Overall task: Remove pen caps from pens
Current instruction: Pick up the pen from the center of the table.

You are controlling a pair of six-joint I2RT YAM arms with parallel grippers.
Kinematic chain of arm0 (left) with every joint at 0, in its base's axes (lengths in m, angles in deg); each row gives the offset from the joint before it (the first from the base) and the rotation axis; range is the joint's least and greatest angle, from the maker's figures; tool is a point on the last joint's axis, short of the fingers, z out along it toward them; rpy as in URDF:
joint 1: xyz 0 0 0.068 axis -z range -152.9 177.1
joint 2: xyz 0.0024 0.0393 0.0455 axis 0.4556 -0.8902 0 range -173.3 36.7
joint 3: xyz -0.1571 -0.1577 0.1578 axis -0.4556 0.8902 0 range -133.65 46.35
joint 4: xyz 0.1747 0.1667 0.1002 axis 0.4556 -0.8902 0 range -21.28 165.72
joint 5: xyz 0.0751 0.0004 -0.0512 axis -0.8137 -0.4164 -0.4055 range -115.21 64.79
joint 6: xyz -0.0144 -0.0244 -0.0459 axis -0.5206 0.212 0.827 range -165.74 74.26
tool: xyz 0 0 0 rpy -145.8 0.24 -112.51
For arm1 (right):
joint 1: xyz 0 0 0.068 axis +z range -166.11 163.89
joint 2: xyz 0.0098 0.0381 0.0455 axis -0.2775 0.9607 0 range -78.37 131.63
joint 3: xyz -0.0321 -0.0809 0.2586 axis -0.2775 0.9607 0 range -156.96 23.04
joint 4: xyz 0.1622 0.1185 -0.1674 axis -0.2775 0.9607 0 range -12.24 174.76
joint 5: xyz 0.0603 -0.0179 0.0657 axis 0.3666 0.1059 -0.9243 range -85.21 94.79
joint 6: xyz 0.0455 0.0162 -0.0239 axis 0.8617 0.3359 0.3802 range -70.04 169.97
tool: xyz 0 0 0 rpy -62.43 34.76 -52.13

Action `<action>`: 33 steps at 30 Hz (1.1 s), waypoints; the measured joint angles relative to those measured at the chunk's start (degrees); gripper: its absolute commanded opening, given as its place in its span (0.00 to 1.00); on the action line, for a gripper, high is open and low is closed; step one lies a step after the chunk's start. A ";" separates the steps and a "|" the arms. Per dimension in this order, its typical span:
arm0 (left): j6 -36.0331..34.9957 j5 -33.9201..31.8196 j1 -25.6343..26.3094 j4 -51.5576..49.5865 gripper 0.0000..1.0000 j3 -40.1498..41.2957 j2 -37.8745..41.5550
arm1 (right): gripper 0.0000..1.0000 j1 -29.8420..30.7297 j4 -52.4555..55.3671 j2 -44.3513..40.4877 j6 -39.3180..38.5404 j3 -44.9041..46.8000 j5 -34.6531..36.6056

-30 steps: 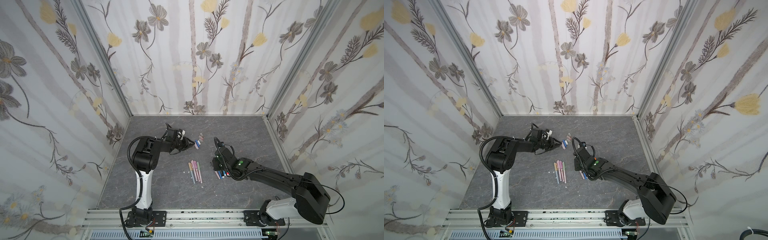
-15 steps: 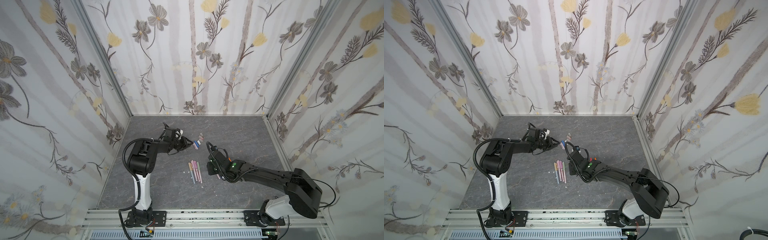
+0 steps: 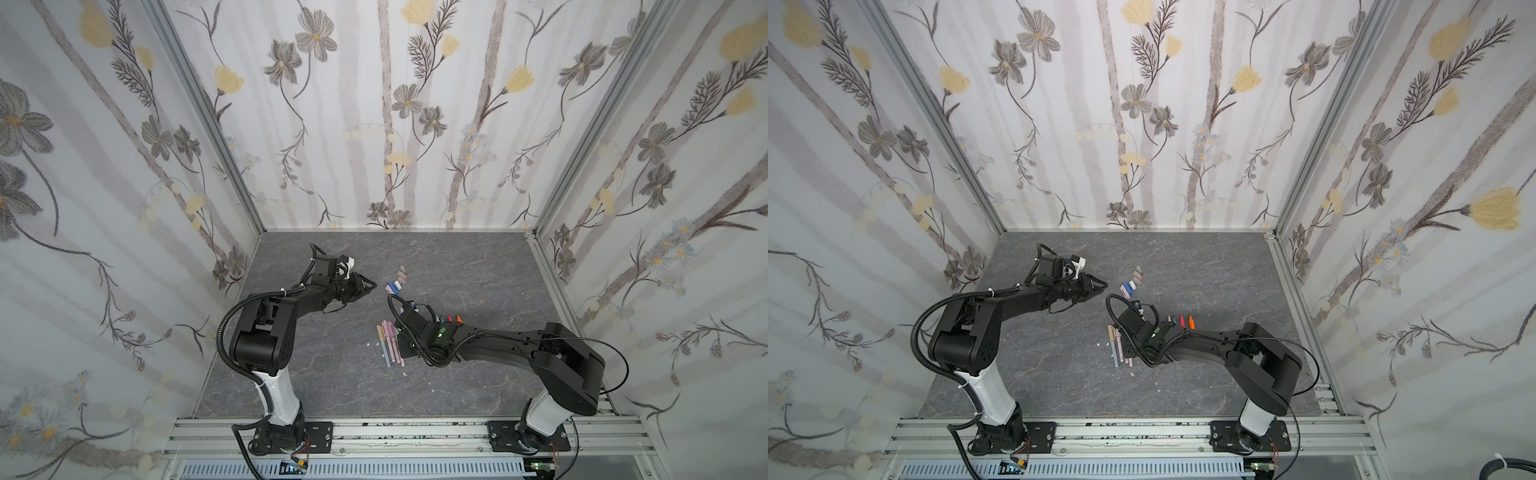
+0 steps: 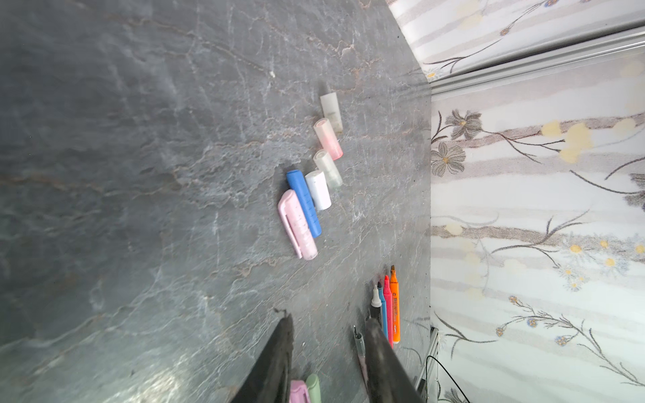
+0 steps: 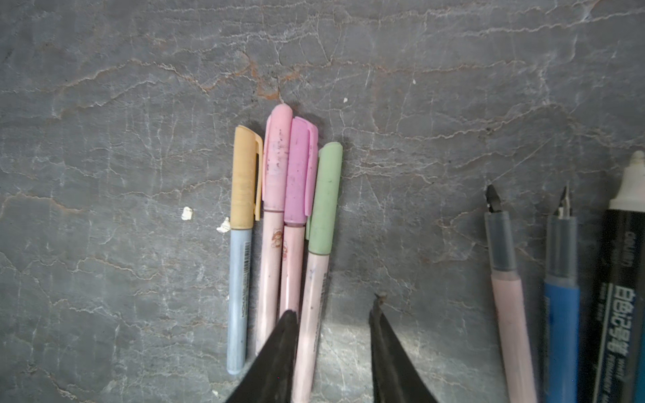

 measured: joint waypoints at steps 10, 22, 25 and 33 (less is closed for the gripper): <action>-0.20 0.33 -0.35 0.33 0.34 1.68 0.74 | 0.34 0.70 -0.09 3.17 0.76 -0.33 -1.07; -0.63 0.72 -0.39 0.42 0.34 2.54 0.74 | 0.26 1.07 -0.13 5.86 1.25 -1.27 -1.01; -0.63 0.76 -0.42 0.39 0.34 2.54 0.74 | 0.21 1.11 -0.13 6.01 1.31 -1.27 -0.15; -0.63 1.46 -0.39 0.33 0.34 2.29 1.16 | 0.08 0.83 -1.01 5.57 1.27 -0.33 0.57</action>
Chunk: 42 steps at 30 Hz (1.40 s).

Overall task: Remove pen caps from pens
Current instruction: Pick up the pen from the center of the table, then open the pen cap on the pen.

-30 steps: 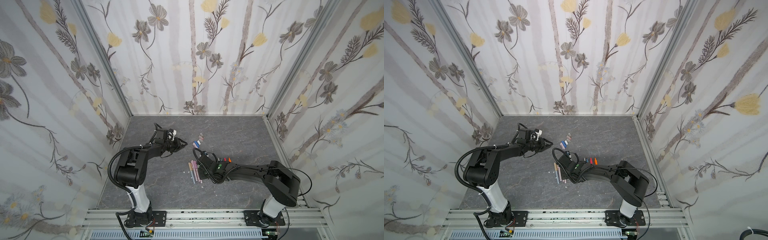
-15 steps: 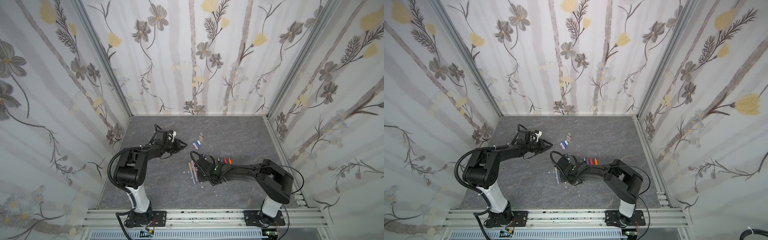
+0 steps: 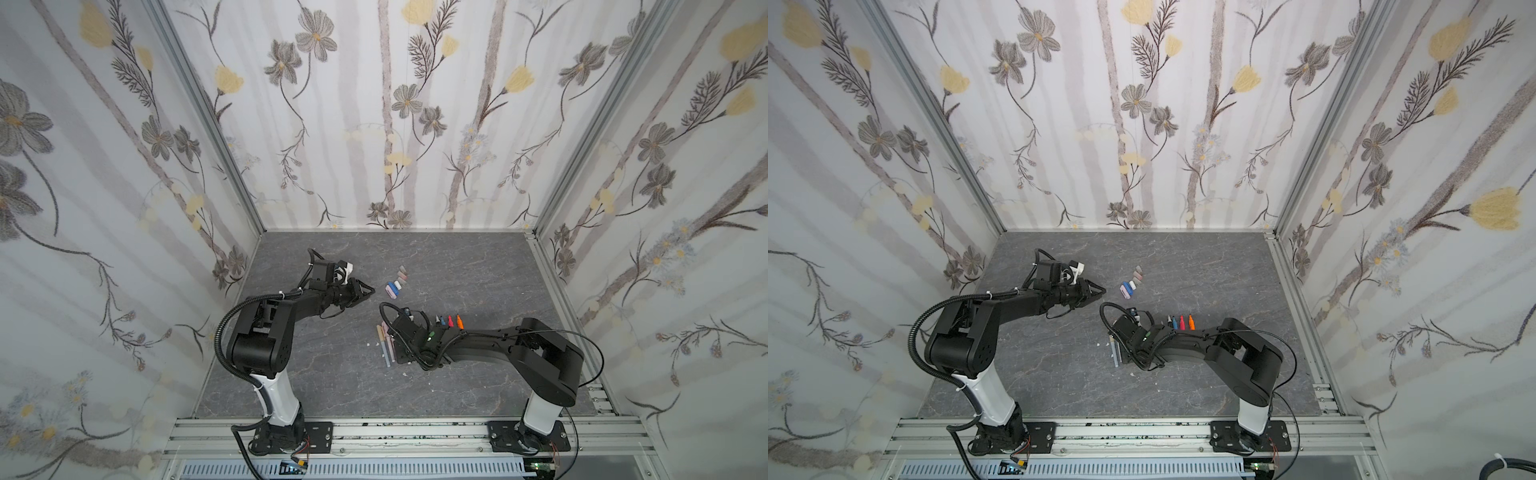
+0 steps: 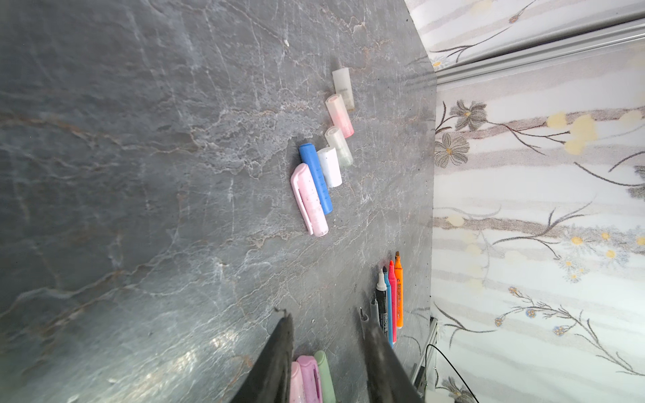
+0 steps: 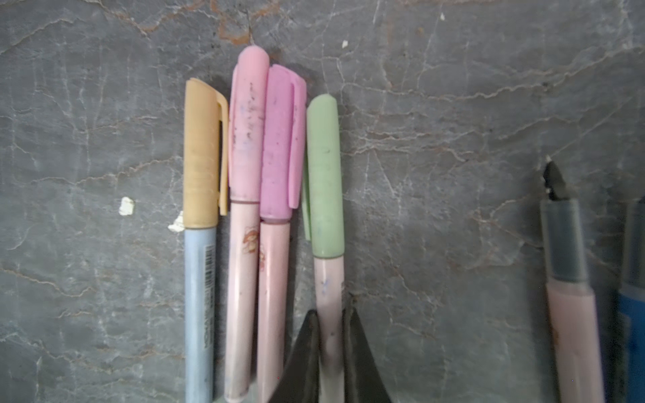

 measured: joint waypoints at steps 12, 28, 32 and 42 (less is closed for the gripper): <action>-0.59 1.88 4.52 -1.60 0.35 -1.66 0.96 | 0.04 -7.02 2.10 -13.38 -3.76 4.59 -1.73; 17.94 4.57 15.26 23.39 0.37 6.14 2.43 | 0.03 -14.43 -6.16 -20.15 -5.55 7.43 -11.91; 20.92 4.15 16.20 27.78 0.37 5.90 0.87 | 0.03 -14.67 -7.17 -20.17 -5.53 7.48 -13.46; 21.24 2.67 16.94 27.87 0.34 3.32 -0.76 | 0.02 -14.88 -8.04 -20.94 -5.27 7.72 -14.62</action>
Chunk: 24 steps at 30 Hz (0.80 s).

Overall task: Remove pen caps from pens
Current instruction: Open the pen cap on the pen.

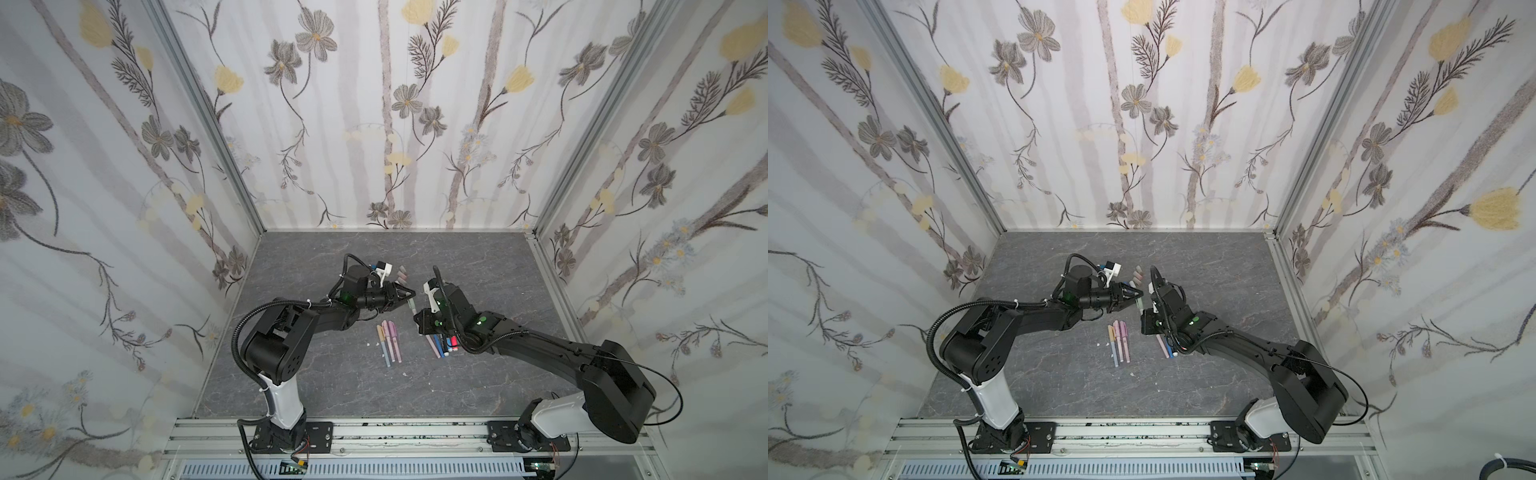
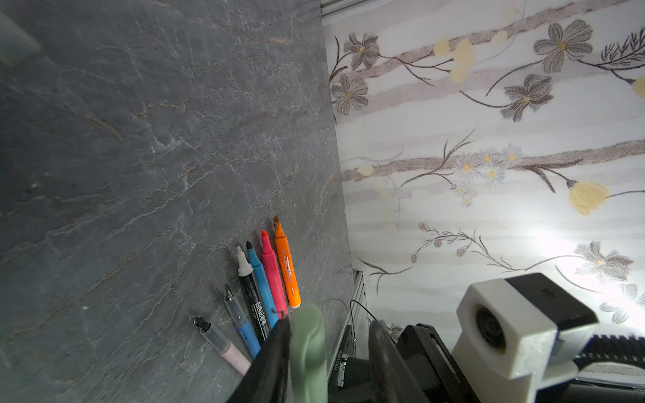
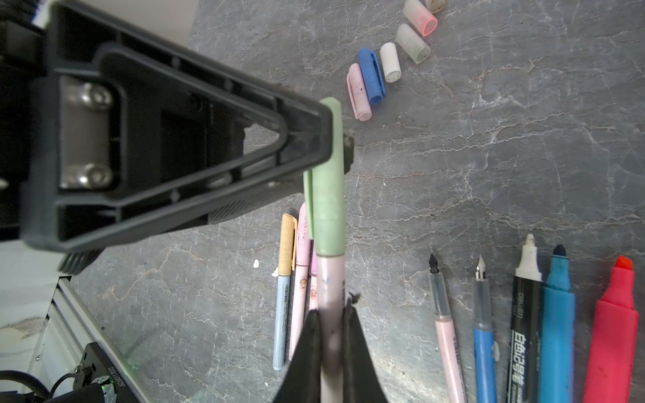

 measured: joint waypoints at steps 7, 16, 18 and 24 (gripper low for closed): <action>-0.50 -0.02 0.17 -0.48 0.16 -0.79 -0.72 | 0.02 -0.59 -0.24 0.02 0.20 -0.07 -0.48; -0.72 -0.87 0.63 -0.98 0.05 -1.75 -1.60 | 0.03 -1.18 -0.20 0.26 0.20 -0.31 -0.50; -0.72 -1.05 0.68 -1.09 0.02 -1.75 -1.60 | 0.07 -1.31 -0.20 0.28 0.20 -0.31 -0.50; -0.68 -0.79 0.87 -1.46 0.00 -1.75 -1.60 | 0.25 -1.36 -0.83 0.39 0.13 -0.31 -0.70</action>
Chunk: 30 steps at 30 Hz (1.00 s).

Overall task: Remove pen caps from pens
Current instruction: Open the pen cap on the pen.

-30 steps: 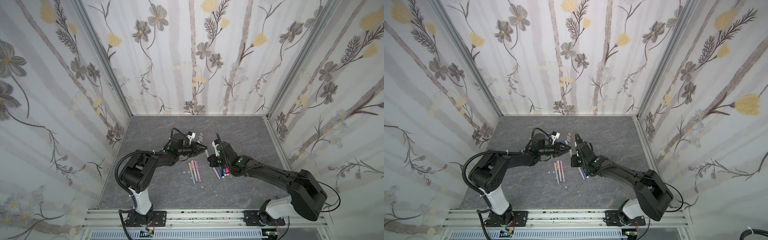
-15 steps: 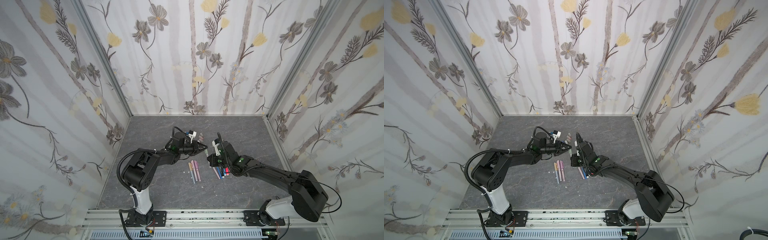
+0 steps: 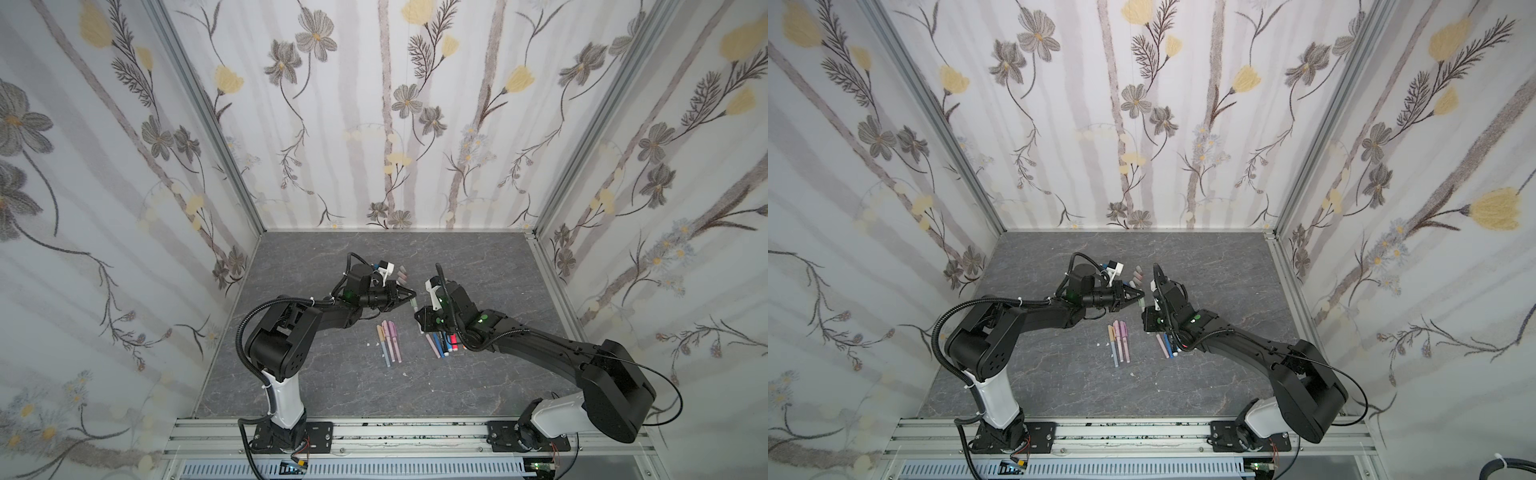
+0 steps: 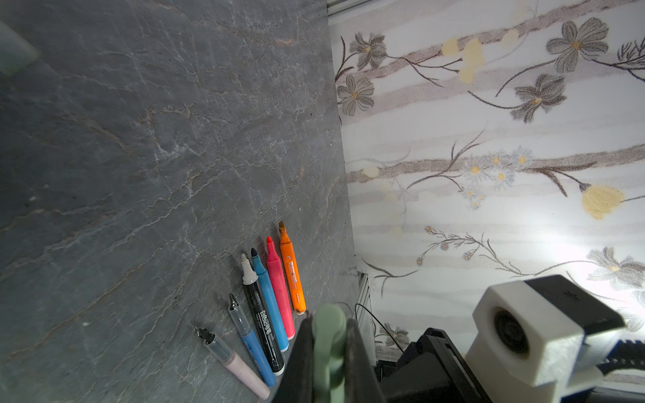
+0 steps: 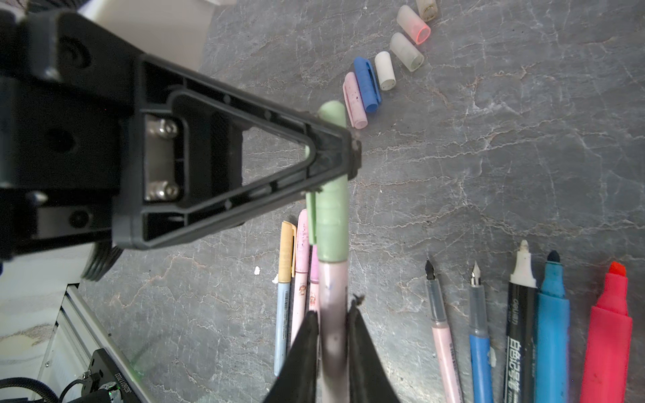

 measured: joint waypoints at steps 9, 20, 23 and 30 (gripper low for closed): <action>-2.67 -0.15 0.31 -4.90 0.00 -2.05 0.87 | 0.09 0.00 -0.66 3.13 -0.42 -1.27 -0.13; -5.68 3.39 -1.11 -11.56 0.00 -7.85 -1.57 | 0.00 0.55 -3.08 2.40 -0.63 0.33 2.36; -6.58 1.95 -3.06 -14.01 0.00 -12.09 -2.89 | 0.00 2.01 -2.51 1.11 -0.83 2.03 2.75; -10.80 -0.92 -7.30 -20.61 0.00 -20.68 -5.33 | 0.00 7.15 0.09 -0.96 -0.02 5.14 2.82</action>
